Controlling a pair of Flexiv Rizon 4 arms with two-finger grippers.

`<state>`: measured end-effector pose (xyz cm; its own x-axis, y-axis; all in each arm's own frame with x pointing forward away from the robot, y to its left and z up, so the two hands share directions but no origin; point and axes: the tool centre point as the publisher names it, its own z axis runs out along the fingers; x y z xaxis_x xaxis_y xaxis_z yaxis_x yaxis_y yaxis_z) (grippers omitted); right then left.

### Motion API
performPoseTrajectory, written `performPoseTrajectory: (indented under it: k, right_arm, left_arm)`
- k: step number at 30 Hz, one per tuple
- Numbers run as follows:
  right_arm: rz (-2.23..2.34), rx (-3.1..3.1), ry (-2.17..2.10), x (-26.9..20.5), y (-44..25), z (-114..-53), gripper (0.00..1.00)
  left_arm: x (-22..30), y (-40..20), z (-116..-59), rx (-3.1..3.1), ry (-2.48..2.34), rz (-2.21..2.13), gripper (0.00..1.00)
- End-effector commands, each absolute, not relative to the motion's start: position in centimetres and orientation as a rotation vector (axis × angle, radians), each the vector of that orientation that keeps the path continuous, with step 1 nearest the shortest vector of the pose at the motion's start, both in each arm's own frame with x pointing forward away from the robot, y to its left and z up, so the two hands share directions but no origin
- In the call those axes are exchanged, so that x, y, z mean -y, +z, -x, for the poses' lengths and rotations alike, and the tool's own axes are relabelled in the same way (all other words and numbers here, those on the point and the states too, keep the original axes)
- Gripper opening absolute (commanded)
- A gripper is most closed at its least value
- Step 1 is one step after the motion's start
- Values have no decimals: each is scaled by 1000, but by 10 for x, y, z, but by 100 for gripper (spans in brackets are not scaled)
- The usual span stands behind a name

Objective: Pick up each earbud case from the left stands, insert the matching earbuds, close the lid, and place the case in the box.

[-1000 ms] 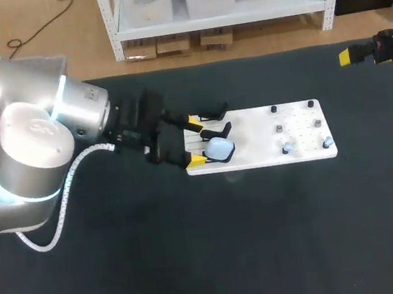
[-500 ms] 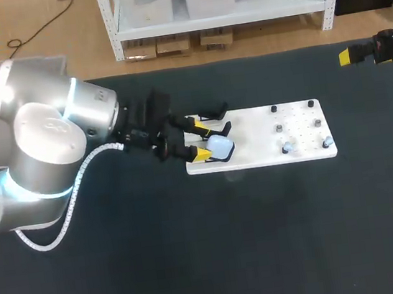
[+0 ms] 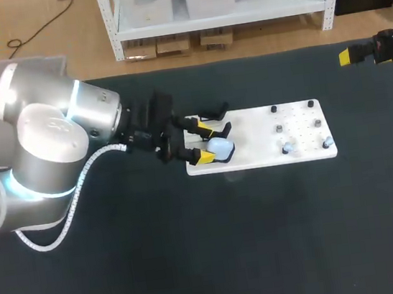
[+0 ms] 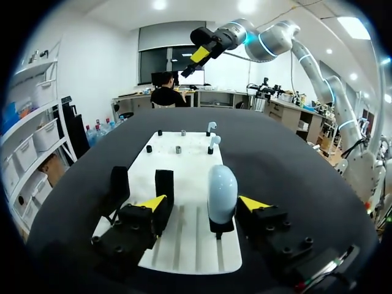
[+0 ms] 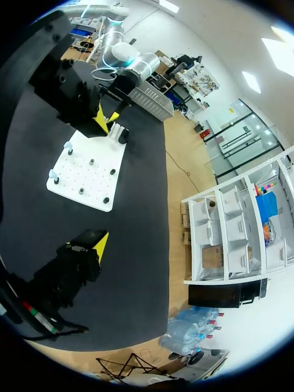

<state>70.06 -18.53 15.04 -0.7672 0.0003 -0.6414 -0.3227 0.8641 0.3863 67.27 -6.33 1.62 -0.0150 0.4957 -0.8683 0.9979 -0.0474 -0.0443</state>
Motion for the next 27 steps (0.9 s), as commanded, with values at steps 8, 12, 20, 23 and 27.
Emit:
performPoseTrajectory:
  k: [8,12,20,23,27]
  right_arm:
    - [234,-2373,642,186,150,-701,100]
    - [234,-2373,642,186,150,-701,100]
    - [234,-2373,642,186,150,-701,100]
    - [234,-2373,642,186,150,-701,100]
    - [234,-2373,642,186,150,-701,100]
  left_arm:
    - [64,11,-669,-1594,-989,-1586,67]
    - [65,11,-669,-1597,-991,-1581,70]
    - [67,10,-665,-1609,-1010,-1579,68]
    - [67,9,-664,-1619,-1018,-1563,68]
    - [67,8,-663,-1623,-1026,-1540,71]
